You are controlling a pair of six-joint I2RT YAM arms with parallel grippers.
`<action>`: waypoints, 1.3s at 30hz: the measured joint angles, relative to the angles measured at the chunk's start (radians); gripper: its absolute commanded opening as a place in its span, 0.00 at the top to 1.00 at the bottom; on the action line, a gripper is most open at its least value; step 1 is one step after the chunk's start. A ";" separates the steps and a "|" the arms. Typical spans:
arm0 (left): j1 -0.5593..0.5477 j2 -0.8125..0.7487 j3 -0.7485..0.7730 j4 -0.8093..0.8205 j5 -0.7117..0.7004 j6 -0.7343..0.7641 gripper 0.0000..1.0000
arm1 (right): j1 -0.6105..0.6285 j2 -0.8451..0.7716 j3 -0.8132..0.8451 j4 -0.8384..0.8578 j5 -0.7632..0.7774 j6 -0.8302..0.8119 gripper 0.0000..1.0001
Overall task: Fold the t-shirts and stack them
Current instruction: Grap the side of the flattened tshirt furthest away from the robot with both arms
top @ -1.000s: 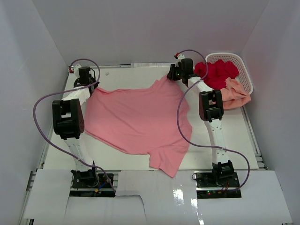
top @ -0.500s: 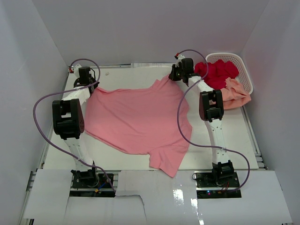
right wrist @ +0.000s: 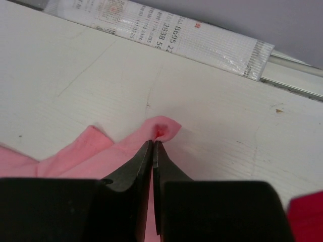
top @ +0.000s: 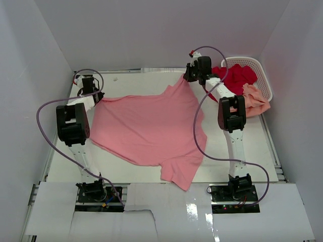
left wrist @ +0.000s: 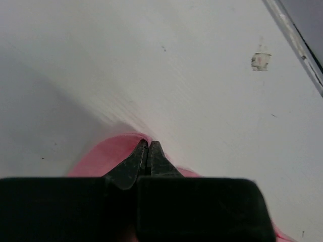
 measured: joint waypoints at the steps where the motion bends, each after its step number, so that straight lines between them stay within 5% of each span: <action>1: 0.005 0.010 0.000 -0.004 0.006 -0.004 1.00 | 0.000 -0.023 -0.015 0.000 0.000 -0.005 0.92; 39: 0.075 0.117 0.196 -0.048 0.255 -0.031 1.00 | -0.001 -0.323 -0.380 0.090 -0.107 -0.030 0.92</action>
